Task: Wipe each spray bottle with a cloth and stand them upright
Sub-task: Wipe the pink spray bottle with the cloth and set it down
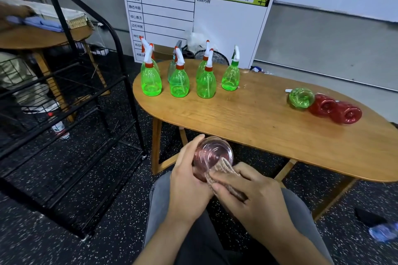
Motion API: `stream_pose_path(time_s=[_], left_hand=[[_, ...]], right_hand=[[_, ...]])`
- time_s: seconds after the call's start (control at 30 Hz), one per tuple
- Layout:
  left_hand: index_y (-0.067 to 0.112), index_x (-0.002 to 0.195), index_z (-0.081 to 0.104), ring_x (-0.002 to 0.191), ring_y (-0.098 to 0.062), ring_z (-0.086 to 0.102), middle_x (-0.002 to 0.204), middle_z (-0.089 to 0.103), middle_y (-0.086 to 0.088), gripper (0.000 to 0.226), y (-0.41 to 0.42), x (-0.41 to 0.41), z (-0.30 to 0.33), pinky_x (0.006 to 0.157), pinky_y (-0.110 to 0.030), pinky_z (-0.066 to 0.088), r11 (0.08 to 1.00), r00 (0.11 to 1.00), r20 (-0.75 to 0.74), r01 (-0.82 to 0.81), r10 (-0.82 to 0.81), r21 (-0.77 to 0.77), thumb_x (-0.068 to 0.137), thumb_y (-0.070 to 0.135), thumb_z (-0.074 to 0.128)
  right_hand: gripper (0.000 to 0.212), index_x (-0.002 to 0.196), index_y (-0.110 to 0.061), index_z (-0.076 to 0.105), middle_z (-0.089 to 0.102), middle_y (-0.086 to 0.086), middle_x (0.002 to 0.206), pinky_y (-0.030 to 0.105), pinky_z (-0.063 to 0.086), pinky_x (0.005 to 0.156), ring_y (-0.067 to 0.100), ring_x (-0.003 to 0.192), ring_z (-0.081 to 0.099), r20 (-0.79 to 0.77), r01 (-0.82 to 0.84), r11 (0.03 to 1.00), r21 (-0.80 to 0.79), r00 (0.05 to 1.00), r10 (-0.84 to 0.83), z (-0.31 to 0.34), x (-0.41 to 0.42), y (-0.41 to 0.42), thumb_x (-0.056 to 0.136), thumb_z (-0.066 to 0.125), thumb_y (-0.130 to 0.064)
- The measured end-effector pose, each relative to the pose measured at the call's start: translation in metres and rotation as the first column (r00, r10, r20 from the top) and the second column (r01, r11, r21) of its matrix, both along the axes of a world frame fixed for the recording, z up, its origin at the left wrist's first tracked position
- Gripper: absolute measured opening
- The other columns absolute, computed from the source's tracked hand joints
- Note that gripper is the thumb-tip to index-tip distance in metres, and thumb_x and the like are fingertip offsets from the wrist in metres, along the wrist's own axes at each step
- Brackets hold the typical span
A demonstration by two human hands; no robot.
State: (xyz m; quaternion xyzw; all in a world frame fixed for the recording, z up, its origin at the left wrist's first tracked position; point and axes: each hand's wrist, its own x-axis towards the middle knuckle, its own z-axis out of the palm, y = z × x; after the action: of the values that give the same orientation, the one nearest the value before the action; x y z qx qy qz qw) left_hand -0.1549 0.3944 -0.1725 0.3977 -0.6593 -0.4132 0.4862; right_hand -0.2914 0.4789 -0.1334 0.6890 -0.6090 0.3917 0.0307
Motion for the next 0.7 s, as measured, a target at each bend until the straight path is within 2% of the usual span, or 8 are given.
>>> stream_pose_path(time_s=[0.1, 0.23, 0.37, 0.47, 0.53, 0.7], left_hand=[[0.041, 0.147, 0.054, 0.115, -0.017, 0.071, 0.142, 0.055, 0.021, 0.091, 0.001, -0.001, 0.003, 0.089, -0.038, 0.064, 0.999, 0.997, -0.075, 0.027, -0.024, 0.04, 0.064, 0.041, 0.09], [0.039, 0.147, 0.054, 0.116, -0.013, 0.071, 0.139, 0.056, 0.023, 0.093, 0.004, -0.002, 0.004, 0.091, -0.035, 0.063, 0.999, 0.999, -0.036, 0.031, -0.031, 0.023, 0.066, 0.038, 0.099], [0.037, 0.149, 0.053, 0.113, -0.01, 0.071, 0.141, 0.055, 0.021, 0.094, 0.008, -0.005, 0.002, 0.087, -0.031, 0.063, 0.999, 0.999, 0.027, 0.037, -0.036, -0.016, 0.066, 0.035, 0.098], [0.043, 0.148, 0.051, 0.112, -0.013, 0.071, 0.141, 0.056, 0.024, 0.092, 0.007, -0.005, 0.002, 0.089, -0.036, 0.063, 0.999, 0.999, 0.034, 0.028, -0.027, -0.026, 0.066, 0.043, 0.092], [0.044, 0.147, 0.051, 0.118, -0.01, 0.068, 0.14, 0.056, 0.025, 0.09, 0.006, -0.004, 0.003, 0.094, -0.034, 0.061, 0.999, 0.999, 0.029, 0.018, -0.017, -0.036, 0.066, 0.049, 0.088], [0.047, 0.148, 0.05, 0.121, -0.012, 0.067, 0.142, 0.052, 0.027, 0.091, 0.004, -0.001, 0.004, 0.094, -0.034, 0.061, 1.0, 1.0, 0.009, 0.02, -0.02, -0.024, 0.065, 0.049, 0.087]], right_hand=[[0.026, 0.112, -0.035, 0.08, 0.062, -0.018, 0.087, 0.016, 0.043, 0.048, 0.001, 0.063, 0.057, -0.003, 0.057, 0.998, -0.003, 0.998, -0.057, 0.001, -0.013, 0.006, 0.096, 0.064, -0.048], [0.03, 0.118, -0.033, 0.079, 0.066, -0.013, 0.089, 0.029, 0.053, 0.048, 0.005, 0.066, 0.063, 0.054, 0.138, 0.99, -0.037, 0.989, -0.136, 0.007, -0.027, -0.001, 0.097, 0.063, -0.049], [0.027, 0.117, -0.035, 0.078, 0.065, -0.017, 0.092, 0.03, 0.053, 0.05, 0.004, 0.066, 0.062, 0.025, 0.184, 0.981, -0.063, 0.983, -0.183, 0.015, -0.021, -0.015, 0.096, 0.066, -0.047], [0.027, 0.117, -0.035, 0.079, 0.065, -0.016, 0.093, 0.03, 0.055, 0.052, 0.005, 0.068, 0.063, 0.021, 0.134, 0.989, -0.058, 0.991, -0.133, 0.013, -0.01, -0.021, 0.096, 0.066, -0.047], [0.026, 0.116, -0.035, 0.079, 0.064, -0.016, 0.092, 0.028, 0.054, 0.052, 0.004, 0.068, 0.062, -0.003, 0.095, 0.994, -0.049, 0.995, -0.095, 0.01, -0.005, -0.02, 0.096, 0.066, -0.047], [0.026, 0.113, -0.036, 0.079, 0.061, -0.015, 0.088, 0.026, 0.049, 0.046, 0.004, 0.061, 0.058, -0.053, 0.049, 0.999, -0.02, 0.997, -0.05, 0.004, -0.012, -0.007, 0.096, 0.065, -0.048]])
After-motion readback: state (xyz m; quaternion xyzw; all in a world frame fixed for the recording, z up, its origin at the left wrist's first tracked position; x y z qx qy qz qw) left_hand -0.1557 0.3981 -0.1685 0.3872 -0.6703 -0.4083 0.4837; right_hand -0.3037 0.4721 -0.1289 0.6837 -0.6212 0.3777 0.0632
